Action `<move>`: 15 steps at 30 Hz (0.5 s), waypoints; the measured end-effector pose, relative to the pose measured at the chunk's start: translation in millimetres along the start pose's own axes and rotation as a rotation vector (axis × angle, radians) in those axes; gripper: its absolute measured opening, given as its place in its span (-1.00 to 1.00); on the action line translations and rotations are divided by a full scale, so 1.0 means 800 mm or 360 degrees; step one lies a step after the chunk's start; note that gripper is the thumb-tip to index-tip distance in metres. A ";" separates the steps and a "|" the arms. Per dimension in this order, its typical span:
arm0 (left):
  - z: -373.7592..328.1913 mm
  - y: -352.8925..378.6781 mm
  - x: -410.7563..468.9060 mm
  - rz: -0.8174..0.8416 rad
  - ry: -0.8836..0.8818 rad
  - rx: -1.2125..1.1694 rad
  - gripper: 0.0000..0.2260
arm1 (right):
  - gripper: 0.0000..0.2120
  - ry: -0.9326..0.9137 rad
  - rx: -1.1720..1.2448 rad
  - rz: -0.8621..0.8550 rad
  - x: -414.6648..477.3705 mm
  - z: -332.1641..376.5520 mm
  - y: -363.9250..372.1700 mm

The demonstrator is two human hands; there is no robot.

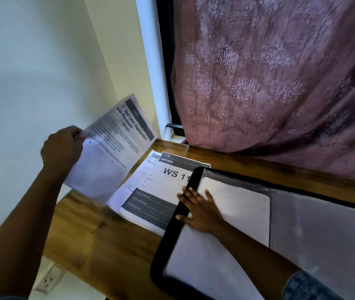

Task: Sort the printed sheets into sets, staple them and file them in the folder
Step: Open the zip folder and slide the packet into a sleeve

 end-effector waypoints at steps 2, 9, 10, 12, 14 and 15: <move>-0.018 -0.032 0.003 -0.0103 0.0076 -0.0097 -0.80 | 0.03 0.0020 0.0038 0.0142 0.005 0.001 0.003; -0.089 -0.024 -0.019 -0.0022 0.0188 -0.0931 -0.87 | 0.08 0.0357 0.2072 0.0431 -0.012 -0.015 -0.080; -0.101 -0.004 -0.028 0.0049 0.0149 -0.1049 -0.86 | 0.01 0.0338 0.2222 0.0342 -0.020 -0.023 -0.096; -0.124 0.039 -0.048 0.0177 0.0060 -0.1260 -0.84 | -0.28 0.0326 0.2446 0.0108 -0.038 -0.042 -0.119; -0.154 0.080 -0.071 0.0300 0.0003 -0.1424 -0.85 | -0.44 0.0414 0.2538 -0.0229 -0.064 -0.076 -0.133; -0.174 0.100 -0.084 0.0366 -0.0008 -0.1481 -0.85 | -0.38 0.0470 0.2503 -0.0402 -0.083 -0.098 -0.136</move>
Point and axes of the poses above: each hand's wrist, its own x-axis towards the middle knuckle, its own y-axis out of the palm, z = x × y, the point moved 9 cm from there along x, towards the middle knuckle, and after that the axes turned 9 degrees about y, right-handed, at the moved point
